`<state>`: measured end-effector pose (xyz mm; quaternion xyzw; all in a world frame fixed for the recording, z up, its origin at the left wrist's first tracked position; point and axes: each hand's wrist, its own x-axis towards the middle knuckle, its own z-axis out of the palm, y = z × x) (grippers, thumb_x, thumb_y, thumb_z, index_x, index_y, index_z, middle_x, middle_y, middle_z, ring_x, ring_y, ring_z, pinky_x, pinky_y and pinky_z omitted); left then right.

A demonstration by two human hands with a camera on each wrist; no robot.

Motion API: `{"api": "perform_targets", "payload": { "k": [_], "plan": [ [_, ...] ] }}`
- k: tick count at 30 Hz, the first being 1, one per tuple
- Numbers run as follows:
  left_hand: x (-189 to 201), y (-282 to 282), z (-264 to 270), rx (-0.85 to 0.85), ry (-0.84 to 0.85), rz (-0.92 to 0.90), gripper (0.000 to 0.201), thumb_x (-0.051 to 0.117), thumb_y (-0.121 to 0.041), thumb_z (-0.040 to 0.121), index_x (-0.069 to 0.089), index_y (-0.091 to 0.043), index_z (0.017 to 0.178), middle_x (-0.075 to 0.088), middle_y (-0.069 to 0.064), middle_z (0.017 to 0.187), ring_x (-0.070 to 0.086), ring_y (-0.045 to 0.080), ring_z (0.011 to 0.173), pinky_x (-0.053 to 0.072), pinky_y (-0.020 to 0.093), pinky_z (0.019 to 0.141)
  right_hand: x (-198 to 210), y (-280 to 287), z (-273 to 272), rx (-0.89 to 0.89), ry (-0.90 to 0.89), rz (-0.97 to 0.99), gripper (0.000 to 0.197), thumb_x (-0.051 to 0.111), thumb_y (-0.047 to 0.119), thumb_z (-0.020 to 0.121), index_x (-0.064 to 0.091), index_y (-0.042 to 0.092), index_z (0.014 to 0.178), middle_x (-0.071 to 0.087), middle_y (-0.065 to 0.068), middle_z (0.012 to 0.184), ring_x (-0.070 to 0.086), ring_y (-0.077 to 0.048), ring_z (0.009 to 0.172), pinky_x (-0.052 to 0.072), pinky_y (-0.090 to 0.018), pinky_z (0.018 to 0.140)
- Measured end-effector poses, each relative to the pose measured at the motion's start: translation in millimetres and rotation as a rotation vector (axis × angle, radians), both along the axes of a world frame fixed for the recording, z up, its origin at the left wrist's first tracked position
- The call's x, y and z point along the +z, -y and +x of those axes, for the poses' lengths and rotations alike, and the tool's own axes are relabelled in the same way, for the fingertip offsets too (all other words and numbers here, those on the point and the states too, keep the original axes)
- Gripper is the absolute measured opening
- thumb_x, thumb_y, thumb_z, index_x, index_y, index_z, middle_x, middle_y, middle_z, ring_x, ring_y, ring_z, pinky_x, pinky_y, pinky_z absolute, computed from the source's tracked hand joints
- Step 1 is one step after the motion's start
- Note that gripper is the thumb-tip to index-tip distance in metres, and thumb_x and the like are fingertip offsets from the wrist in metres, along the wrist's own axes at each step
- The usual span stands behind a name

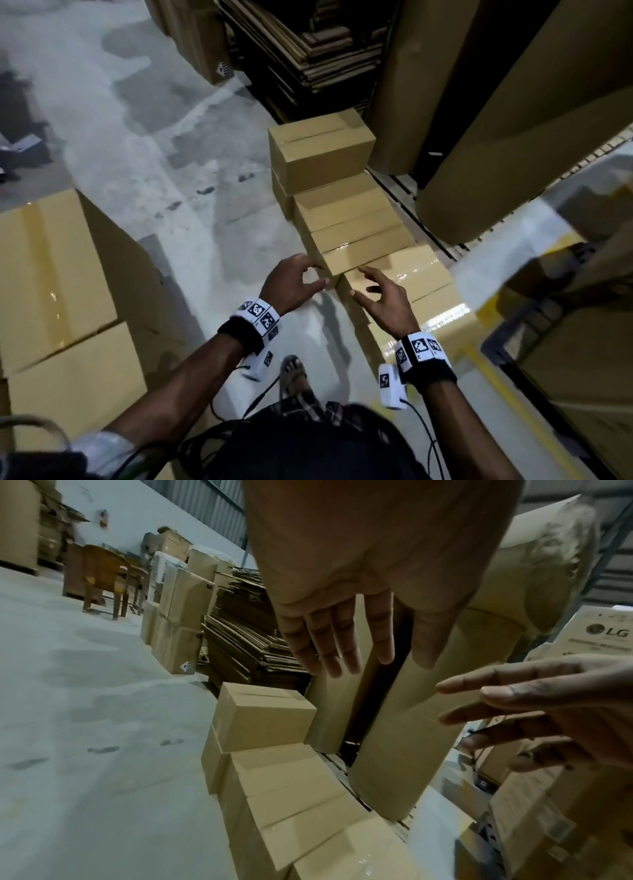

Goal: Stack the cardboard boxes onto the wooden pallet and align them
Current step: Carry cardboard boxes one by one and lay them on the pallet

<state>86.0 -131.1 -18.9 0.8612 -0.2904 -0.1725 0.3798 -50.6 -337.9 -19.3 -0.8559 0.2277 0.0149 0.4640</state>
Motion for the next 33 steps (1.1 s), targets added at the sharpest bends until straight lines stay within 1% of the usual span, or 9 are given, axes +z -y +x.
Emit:
{"api": "perform_targets", "payload": {
  "k": [3,6,9,14,19,24,28,30,33],
  "plan": [
    [6,6,65,-0.005,-0.005,0.006,0.032,0.079,-0.044,0.088,0.074,-0.026,0.114,0.070,-0.004,0.113,0.062,0.016,0.101,0.052,0.039,0.089,0,14,65,-0.005,-0.005,-0.002,0.059,0.077,0.050,0.087,0.056,0.037,0.141,0.065,0.005,0.126,0.065,-0.019,0.116,0.054,-0.043,0.098],
    [11,11,131,0.024,-0.029,0.001,0.033,0.079,-0.043,0.087,0.074,-0.027,0.116,0.070,-0.004,0.119,0.062,0.016,0.105,0.050,0.035,0.090,-3,28,135,0.012,-0.017,0.011,0.061,0.078,0.050,0.087,0.055,0.036,0.142,0.062,-0.004,0.139,0.067,-0.020,0.112,0.056,-0.042,0.096],
    [7,14,194,0.047,-0.039,0.020,0.041,0.072,-0.052,0.084,0.073,-0.029,0.117,0.070,-0.004,0.121,0.062,0.016,0.106,0.049,0.033,0.089,-10,37,203,0.018,-0.029,0.018,0.060,0.078,0.050,0.086,0.056,0.038,0.141,0.063,-0.002,0.140,0.066,-0.019,0.112,0.057,-0.043,0.095],
    [-10,26,317,0.035,0.009,0.037,0.035,0.077,-0.045,0.089,0.073,-0.027,0.118,0.069,-0.005,0.117,0.059,0.010,0.101,0.043,0.029,0.083,-32,58,332,0.042,-0.046,0.032,0.060,0.076,0.052,0.088,0.055,0.038,0.142,0.061,-0.001,0.142,0.066,-0.015,0.111,0.055,-0.039,0.097],
    [-17,38,454,-0.006,0.018,0.190,0.038,0.076,-0.045,0.091,0.070,-0.029,0.124,0.068,-0.004,0.121,0.061,0.017,0.109,0.044,0.031,0.089,-44,72,464,0.024,-0.056,0.088,0.058,0.078,0.044,0.089,0.057,0.031,0.141,0.062,-0.004,0.141,0.064,-0.013,0.105,0.054,-0.033,0.093],
    [-7,53,573,-0.091,0.039,0.278,0.040,0.071,-0.050,0.092,0.065,-0.033,0.128,0.065,-0.006,0.123,0.058,0.017,0.113,0.046,0.034,0.092,-40,79,576,-0.055,-0.077,0.137,0.054,0.080,0.039,0.089,0.059,0.028,0.138,0.067,0.002,0.126,0.063,-0.002,0.094,0.048,-0.017,0.084],
    [-2,81,650,-0.100,-0.006,0.232,0.042,0.077,-0.045,0.090,0.068,-0.028,0.127,0.068,-0.003,0.122,0.062,0.017,0.107,0.049,0.034,0.090,-38,87,639,-0.104,-0.092,0.155,0.056,0.078,0.034,0.091,0.056,0.028,0.141,0.060,0.011,0.113,0.059,0.007,0.085,0.045,-0.009,0.073],
    [-6,99,688,-0.167,-0.027,0.247,0.045,0.078,-0.043,0.089,0.068,-0.024,0.128,0.068,-0.001,0.124,0.063,0.018,0.108,0.050,0.035,0.093,-41,94,666,-0.147,-0.122,0.157,0.057,0.076,0.036,0.092,0.053,0.032,0.144,0.061,0.009,0.121,0.060,0.003,0.088,0.052,-0.018,0.083],
    [-18,125,746,-0.256,-0.044,0.285,0.050,0.079,-0.041,0.088,0.066,-0.021,0.132,0.067,0.002,0.128,0.062,0.022,0.113,0.049,0.035,0.094,-54,103,699,-0.244,-0.184,0.139,0.061,0.075,0.041,0.091,0.049,0.033,0.146,0.060,-0.002,0.143,0.063,-0.017,0.100,0.055,-0.042,0.098]
  ]
}}
